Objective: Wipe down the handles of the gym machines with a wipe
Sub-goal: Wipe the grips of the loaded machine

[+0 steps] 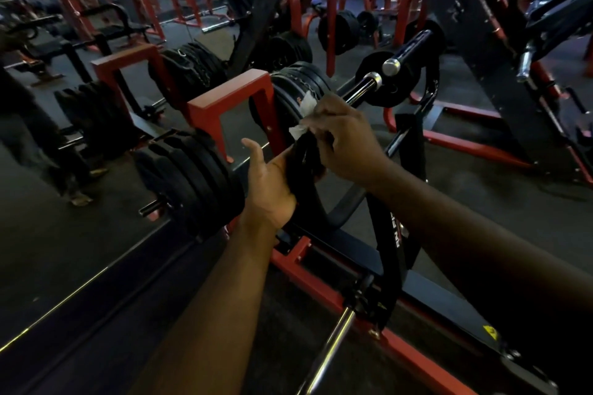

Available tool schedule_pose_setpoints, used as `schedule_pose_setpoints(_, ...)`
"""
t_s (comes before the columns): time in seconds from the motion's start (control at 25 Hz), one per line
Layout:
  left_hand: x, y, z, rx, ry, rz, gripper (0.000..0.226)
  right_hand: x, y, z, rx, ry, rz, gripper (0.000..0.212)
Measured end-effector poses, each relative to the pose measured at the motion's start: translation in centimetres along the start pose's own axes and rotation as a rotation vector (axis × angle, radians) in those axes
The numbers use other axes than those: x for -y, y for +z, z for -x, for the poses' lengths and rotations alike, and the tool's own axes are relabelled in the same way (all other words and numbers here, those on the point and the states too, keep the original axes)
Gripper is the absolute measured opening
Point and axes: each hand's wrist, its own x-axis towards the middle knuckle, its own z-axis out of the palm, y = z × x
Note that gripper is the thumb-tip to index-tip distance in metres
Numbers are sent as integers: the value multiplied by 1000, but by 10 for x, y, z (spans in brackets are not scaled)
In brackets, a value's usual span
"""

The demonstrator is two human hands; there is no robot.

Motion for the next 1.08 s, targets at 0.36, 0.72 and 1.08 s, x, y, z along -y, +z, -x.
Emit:
schedule_pose_setpoints(0.36, 25, 6, 14, -74, 139, -58, 56, 9, 17, 26, -100, -103, -169, 29)
schedule_pose_setpoints(0.72, 53, -5, 29, -21, 162, 32, 65, 32, 61, 116, -181, 106, -347, 29)
schedule_pose_setpoints(1.08, 59, -22, 36, 79, 68, -90, 48, 67, 84, 129, -544, 879, -376, 10)
